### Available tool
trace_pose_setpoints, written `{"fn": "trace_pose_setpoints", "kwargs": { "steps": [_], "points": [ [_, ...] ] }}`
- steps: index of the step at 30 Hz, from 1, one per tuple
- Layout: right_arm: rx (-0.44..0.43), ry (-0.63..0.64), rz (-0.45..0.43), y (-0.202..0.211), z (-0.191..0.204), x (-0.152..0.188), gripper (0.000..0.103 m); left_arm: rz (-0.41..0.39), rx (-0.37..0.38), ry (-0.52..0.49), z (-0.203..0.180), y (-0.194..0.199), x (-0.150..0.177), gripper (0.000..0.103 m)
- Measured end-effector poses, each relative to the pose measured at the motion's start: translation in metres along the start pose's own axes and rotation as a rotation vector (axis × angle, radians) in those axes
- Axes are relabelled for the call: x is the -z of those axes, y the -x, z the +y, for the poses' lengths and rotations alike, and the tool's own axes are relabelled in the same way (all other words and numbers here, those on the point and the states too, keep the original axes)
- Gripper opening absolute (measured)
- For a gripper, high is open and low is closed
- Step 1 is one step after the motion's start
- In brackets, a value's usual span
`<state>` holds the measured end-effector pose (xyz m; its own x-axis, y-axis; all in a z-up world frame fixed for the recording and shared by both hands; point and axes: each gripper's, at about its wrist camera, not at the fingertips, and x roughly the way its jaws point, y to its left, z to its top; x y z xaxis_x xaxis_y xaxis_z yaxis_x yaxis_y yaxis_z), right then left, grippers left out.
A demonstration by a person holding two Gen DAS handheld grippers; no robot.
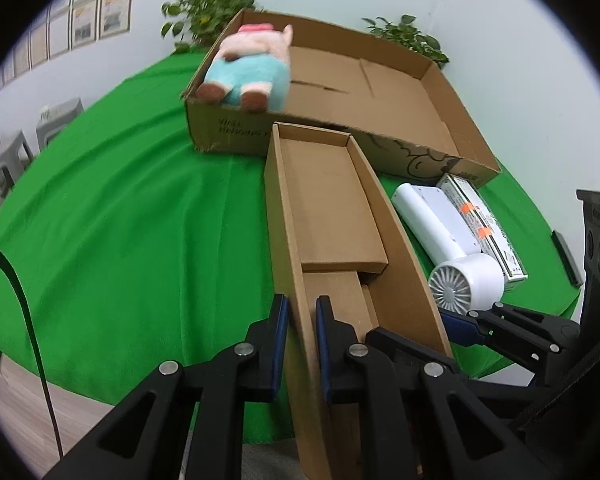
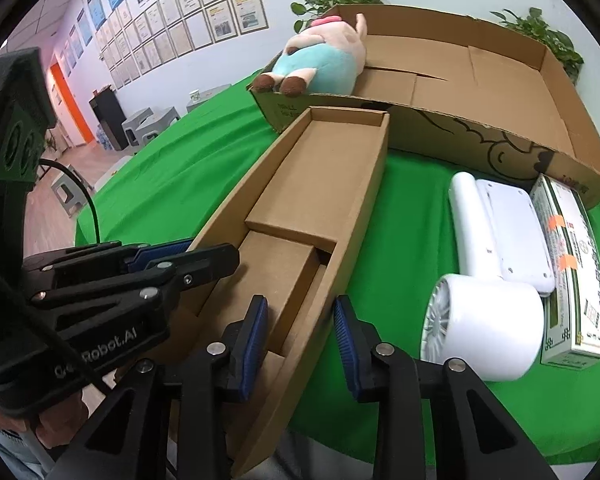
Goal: Organize objects
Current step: 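Grasp the narrow cardboard tray edge with both tools and lift it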
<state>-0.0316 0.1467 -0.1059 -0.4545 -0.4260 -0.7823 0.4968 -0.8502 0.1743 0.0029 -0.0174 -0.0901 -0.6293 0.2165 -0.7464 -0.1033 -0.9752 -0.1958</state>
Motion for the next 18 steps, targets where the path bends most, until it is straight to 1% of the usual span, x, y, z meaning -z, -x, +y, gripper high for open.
{"fn": "trace_pose_setpoints", "kwargs": {
  "steps": [4,8,14,18],
  "points": [
    [-0.012,-0.017,-0.056,0.015,-0.006,0.002,0.031,-0.057,-0.013,-0.034,-0.012,0.013,-0.006,0.013],
    [-0.021,-0.039,-0.118,0.033,-0.013,-0.003,0.030,-0.117,-0.026,-0.078,-0.026,0.026,-0.018,0.013],
    [-0.007,-0.059,-0.210,0.060,-0.025,-0.017,0.030,-0.193,-0.013,-0.135,-0.047,0.035,-0.046,0.013],
    [0.021,-0.072,-0.266,0.077,-0.038,-0.030,0.030,-0.229,0.007,-0.165,-0.059,0.036,-0.063,0.013]
  ]
}}
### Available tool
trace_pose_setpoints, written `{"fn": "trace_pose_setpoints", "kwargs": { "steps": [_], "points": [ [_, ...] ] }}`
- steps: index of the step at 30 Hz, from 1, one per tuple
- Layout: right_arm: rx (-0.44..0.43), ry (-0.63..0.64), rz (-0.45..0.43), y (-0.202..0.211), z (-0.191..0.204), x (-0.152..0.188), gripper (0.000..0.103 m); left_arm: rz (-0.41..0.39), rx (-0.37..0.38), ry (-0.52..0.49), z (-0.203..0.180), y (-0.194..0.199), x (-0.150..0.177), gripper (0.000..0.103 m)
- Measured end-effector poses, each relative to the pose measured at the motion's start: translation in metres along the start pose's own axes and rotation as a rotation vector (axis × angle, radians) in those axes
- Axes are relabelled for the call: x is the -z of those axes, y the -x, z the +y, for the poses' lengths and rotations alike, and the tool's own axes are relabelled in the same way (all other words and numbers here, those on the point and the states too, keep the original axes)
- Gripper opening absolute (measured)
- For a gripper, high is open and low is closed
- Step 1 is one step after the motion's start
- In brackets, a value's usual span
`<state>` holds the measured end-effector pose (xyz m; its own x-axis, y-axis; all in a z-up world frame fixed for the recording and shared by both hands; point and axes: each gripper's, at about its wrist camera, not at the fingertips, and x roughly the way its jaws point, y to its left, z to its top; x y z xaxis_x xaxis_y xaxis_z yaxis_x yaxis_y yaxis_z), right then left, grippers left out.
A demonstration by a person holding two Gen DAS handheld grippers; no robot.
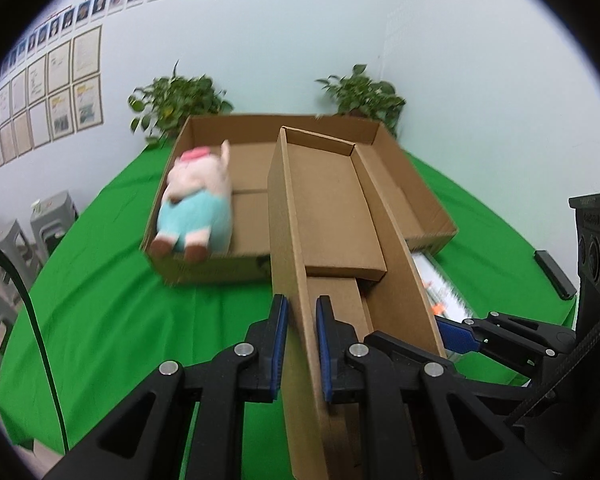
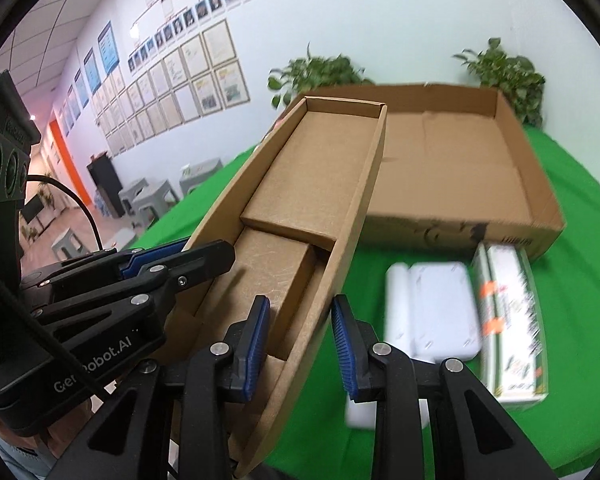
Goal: Organize objects
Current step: 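Grasp the narrow cardboard tray edge with both tools and lift it, then lower the narrow tray into the large box beside the pig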
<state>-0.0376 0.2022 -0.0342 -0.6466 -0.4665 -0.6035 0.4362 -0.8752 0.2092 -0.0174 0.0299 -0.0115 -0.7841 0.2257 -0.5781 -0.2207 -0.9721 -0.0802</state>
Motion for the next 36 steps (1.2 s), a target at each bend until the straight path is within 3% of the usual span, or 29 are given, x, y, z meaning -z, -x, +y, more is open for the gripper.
{"fn": "trace_pose_setpoints", "kwargs": {
  "steps": [7,14,22,36],
  "points": [
    [0.047,-0.001,-0.062,0.013,-0.018,-0.029,0.029,-0.052,0.028,-0.029,-0.010,-0.009,-0.027,0.013],
    [0.062,-0.005,-0.073,0.010,-0.024,-0.048,0.029,-0.055,0.038,-0.021,-0.006,-0.021,-0.044,0.013],
    [0.064,0.006,-0.058,-0.012,-0.027,-0.070,0.029,-0.057,0.029,-0.007,0.009,-0.034,-0.061,0.013],
    [0.050,0.056,-0.021,-0.075,-0.052,-0.152,0.029,-0.041,0.002,0.024,0.032,-0.086,-0.114,0.013]
  ]
}}
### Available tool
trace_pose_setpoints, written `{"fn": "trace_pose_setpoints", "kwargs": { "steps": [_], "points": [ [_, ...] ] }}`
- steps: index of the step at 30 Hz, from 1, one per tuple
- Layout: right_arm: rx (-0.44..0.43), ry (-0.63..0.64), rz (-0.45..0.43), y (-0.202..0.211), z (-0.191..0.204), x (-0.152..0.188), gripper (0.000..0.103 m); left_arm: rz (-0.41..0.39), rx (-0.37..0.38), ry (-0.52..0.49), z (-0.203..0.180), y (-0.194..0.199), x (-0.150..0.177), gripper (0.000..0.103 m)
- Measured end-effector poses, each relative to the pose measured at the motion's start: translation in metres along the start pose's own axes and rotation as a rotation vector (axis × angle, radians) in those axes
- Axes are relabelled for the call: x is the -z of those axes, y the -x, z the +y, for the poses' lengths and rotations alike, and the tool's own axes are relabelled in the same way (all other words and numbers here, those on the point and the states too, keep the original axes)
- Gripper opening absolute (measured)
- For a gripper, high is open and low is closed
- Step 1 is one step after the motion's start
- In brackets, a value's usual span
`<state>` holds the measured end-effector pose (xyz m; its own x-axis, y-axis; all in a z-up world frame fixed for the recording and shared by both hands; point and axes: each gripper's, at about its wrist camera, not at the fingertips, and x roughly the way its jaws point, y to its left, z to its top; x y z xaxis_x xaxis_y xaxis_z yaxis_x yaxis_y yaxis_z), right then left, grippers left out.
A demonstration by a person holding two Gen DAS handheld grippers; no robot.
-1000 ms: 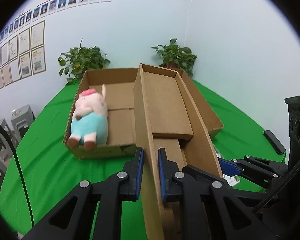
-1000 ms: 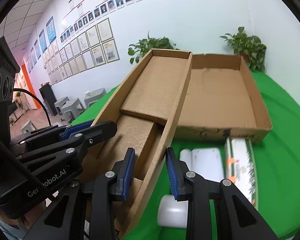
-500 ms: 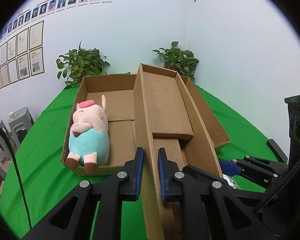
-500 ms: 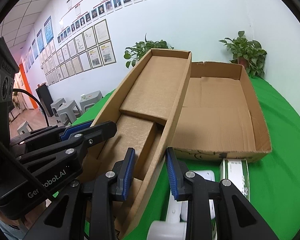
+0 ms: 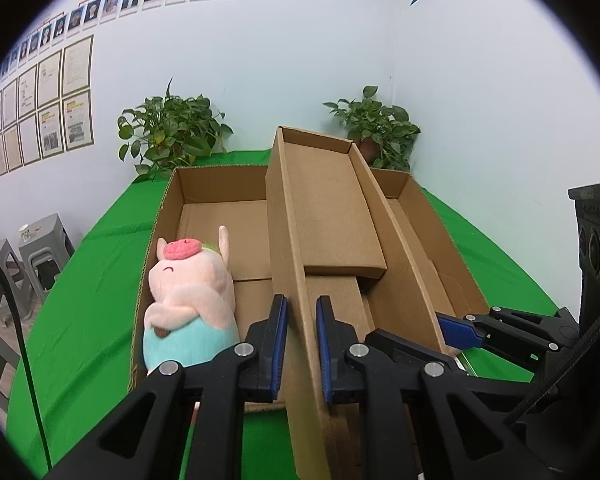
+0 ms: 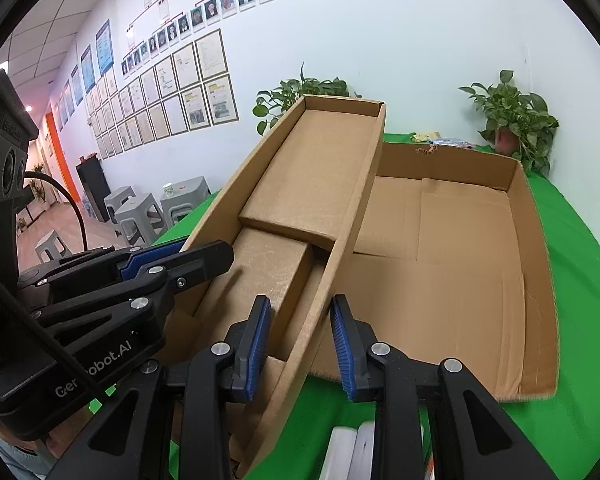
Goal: Organize objects
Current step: 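Lower the narrow tray into the large box beside the pig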
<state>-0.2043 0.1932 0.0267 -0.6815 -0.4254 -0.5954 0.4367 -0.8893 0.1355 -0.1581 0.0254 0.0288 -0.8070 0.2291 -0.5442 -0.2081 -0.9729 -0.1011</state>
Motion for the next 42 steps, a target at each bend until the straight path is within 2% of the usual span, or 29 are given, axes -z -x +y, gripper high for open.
{"fn": "trace_pose_setpoints", "kwargs": {
  "steps": [11,16,20,26,32,42],
  "points": [
    [-0.025,-0.023,0.108,-0.100,-0.046,-0.047,0.028,0.145,-0.026,0.031,0.023,-0.073,-0.016,0.013],
    [-0.037,-0.039,0.153,-0.146,-0.064,-0.052,0.027,0.212,-0.049,0.061,0.033,-0.105,-0.009,0.013],
    [-0.047,-0.055,0.189,-0.176,-0.067,-0.043,0.025,0.266,-0.073,0.060,0.035,-0.119,0.002,0.013],
    [-0.033,-0.085,0.232,-0.208,-0.069,-0.034,0.021,0.285,-0.099,0.042,0.035,-0.120,0.012,0.012],
    [-0.019,-0.146,0.261,-0.223,-0.075,-0.024,0.017,0.307,-0.095,0.015,0.036,-0.114,0.013,0.016],
    [0.051,-0.134,0.274,-0.244,-0.072,-0.026,0.016,0.212,-0.153,-0.013,0.030,-0.051,0.024,0.017]
  ]
}}
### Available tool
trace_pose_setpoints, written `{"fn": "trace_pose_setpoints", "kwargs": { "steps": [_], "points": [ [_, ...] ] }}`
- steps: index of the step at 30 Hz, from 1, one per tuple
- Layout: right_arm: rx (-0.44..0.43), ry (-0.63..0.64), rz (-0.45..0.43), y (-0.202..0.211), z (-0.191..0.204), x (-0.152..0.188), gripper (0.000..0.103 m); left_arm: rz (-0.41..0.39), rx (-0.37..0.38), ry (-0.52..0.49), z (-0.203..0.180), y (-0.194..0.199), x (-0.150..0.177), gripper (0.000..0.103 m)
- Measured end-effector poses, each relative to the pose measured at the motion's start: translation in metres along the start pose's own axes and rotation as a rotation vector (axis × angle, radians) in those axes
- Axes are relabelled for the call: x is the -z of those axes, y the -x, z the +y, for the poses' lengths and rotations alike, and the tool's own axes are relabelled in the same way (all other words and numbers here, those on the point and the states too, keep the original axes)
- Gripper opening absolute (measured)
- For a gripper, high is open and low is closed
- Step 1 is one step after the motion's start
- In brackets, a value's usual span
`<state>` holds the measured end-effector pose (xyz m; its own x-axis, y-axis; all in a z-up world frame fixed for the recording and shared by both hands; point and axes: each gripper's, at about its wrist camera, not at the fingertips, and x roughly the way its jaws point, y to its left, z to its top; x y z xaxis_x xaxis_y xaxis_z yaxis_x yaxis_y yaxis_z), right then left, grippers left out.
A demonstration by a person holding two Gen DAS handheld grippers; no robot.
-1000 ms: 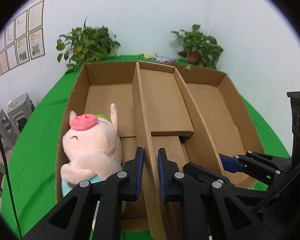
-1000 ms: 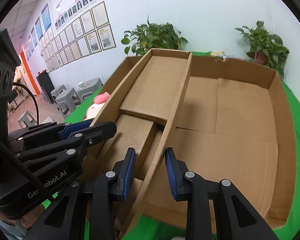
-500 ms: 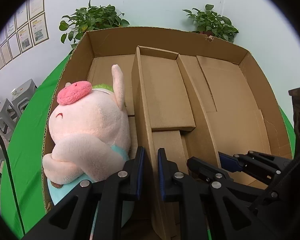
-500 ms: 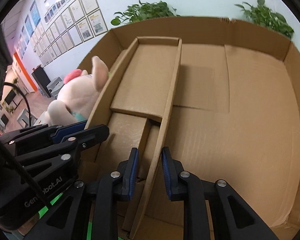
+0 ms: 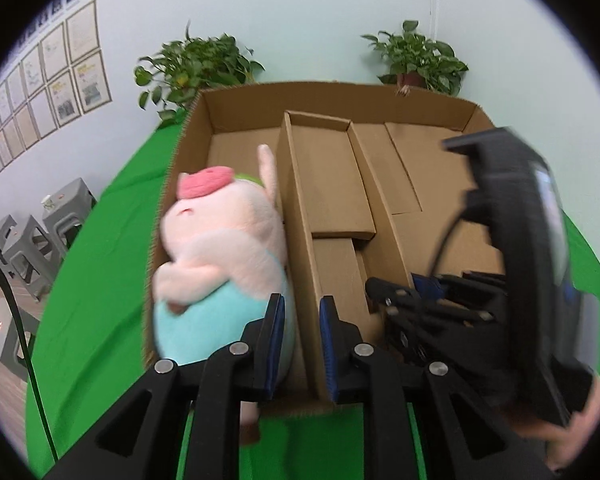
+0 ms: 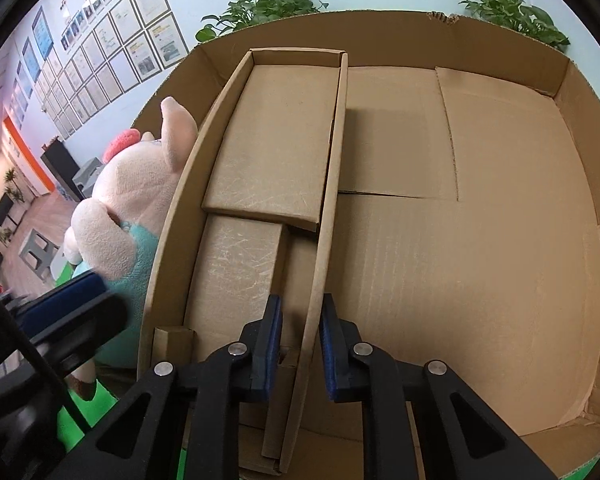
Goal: Organize objects
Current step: 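Lower the narrow tray into the large box beside the pig, then open both tools and withdraw them from the box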
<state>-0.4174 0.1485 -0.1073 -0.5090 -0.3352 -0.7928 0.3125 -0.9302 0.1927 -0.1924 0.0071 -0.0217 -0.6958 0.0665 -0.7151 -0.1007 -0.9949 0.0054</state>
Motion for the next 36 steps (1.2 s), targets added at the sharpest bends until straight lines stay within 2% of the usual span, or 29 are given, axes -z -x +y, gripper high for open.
{"fn": "trace_pose_setpoints", "kwargs": {
  "steps": [3,9,10,11,12,14,16,20,28,32,36],
  "points": [
    [0.028,0.025,-0.001,-0.003,0.007,-0.002,0.017,-0.027,-0.006,0.011,0.003,0.016,0.007,0.017],
    [0.067,0.064,-0.025,0.009,0.006,0.001,0.022,-0.099,-0.037,0.038,0.008,0.046,0.024,0.033],
    [0.057,0.059,-0.042,0.016,0.005,0.001,0.027,-0.115,-0.046,0.045,0.009,0.051,0.027,0.038],
    [0.052,0.056,-0.060,0.026,0.006,0.007,0.038,-0.128,-0.053,0.051,0.010,0.055,0.029,0.042],
    [0.048,0.053,-0.078,0.037,0.005,0.009,0.046,-0.142,-0.061,0.059,0.012,0.060,0.031,0.050],
    [0.030,0.059,-0.123,0.057,0.006,0.014,0.072,-0.192,-0.080,0.073,0.015,0.072,0.037,0.060],
    [0.019,0.086,-0.180,0.083,0.010,0.025,0.086,-0.235,-0.111,0.077,0.015,0.080,0.040,0.070],
    [0.033,0.105,-0.262,0.133,0.015,0.063,0.102,-0.273,-0.129,0.090,0.012,0.092,0.048,0.072],
    [0.127,0.181,-0.336,0.217,0.035,0.159,0.102,-0.339,-0.079,0.039,-0.007,0.112,0.065,0.072],
    [0.126,0.171,-0.353,0.243,0.038,0.185,0.102,-0.358,-0.066,0.006,-0.018,0.120,0.071,0.072],
    [0.153,0.111,-0.358,0.262,0.036,0.205,0.102,-0.386,-0.057,0.015,-0.020,0.130,0.079,0.072]
  ]
}}
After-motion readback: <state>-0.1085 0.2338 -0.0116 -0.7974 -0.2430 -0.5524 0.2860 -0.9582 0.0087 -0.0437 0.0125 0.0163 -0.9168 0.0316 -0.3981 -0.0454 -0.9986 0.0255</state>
